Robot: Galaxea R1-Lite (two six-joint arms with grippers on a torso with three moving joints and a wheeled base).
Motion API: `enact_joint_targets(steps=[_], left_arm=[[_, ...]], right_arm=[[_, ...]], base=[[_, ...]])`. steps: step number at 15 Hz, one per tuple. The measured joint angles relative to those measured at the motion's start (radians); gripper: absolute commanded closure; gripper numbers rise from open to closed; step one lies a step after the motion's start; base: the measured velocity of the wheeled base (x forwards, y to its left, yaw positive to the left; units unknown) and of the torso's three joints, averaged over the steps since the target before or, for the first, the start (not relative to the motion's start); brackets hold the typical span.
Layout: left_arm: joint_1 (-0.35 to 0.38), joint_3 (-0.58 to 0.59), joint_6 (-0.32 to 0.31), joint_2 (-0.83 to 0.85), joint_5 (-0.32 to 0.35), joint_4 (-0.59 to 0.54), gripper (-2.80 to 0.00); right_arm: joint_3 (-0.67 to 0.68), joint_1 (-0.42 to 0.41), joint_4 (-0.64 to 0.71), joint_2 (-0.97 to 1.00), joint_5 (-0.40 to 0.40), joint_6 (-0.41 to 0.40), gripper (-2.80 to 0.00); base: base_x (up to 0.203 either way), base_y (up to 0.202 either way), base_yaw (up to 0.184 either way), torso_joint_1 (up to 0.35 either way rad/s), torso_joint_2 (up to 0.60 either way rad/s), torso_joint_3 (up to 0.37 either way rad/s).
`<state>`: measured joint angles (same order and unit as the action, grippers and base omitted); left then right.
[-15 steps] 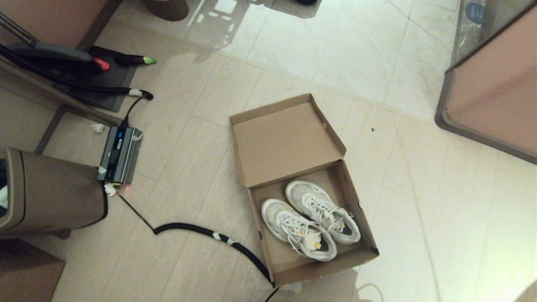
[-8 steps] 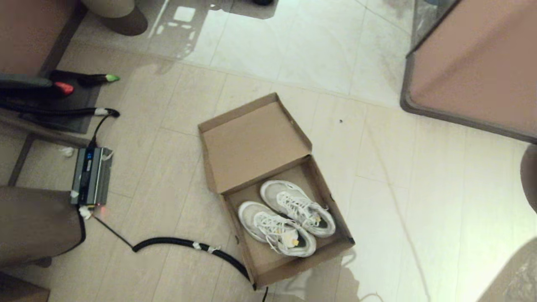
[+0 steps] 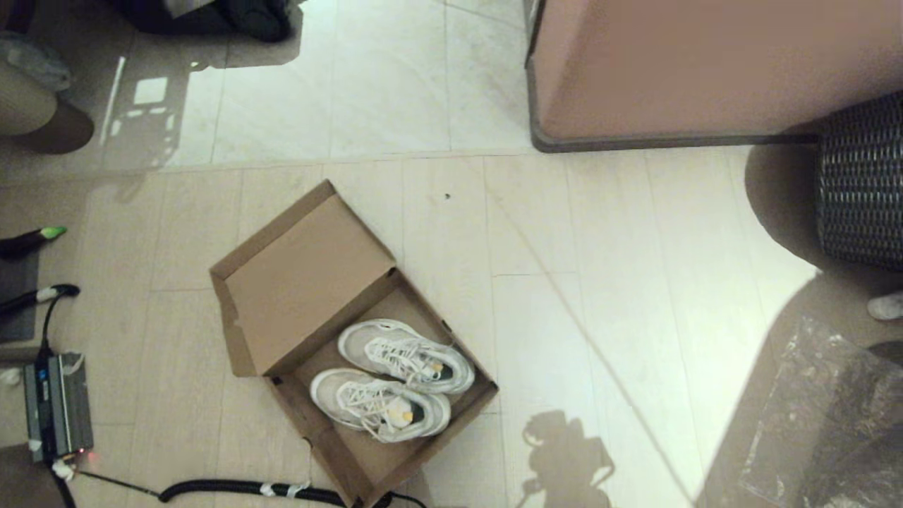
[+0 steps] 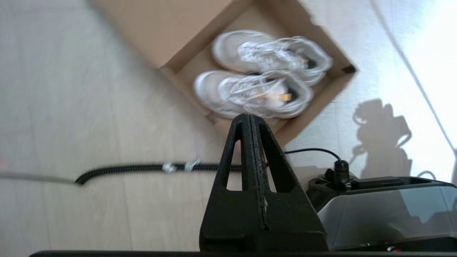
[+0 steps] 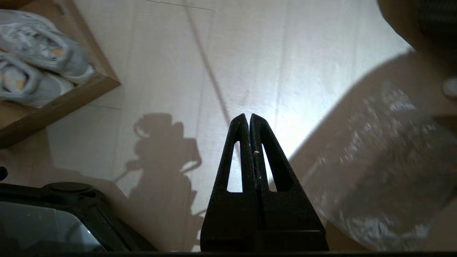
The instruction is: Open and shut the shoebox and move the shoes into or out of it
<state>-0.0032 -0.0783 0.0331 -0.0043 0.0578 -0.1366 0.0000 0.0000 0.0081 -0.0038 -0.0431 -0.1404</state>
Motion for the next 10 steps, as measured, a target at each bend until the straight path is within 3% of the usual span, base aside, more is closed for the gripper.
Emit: enact_joint_targets(steps=[3,6,10], left_arm=[[0.0,0.001,-0.002,0.0,0.007,0.0,0.0],[0.0,0.009,-0.124,0.0,0.052,0.044,0.0],[0.0,0.064,-0.239,0.0,-0.04,0.185,0.0]], right_arm=[[0.0,0.0,-0.001,0.0,-0.001,-0.001,0.0],[0.0,0.0,0.0,0.0,-0.001,0.0,0.0],[0.0,0.0,-0.001,0.001,0.0,-0.003,0.0]], base=[[0.001,0.0,-0.017,0.001,0.0,0.001],[0.0,0.0,0.0,0.0,0.0,0.0],[0.0,0.0,0.0,0.0,0.0,0.0]])
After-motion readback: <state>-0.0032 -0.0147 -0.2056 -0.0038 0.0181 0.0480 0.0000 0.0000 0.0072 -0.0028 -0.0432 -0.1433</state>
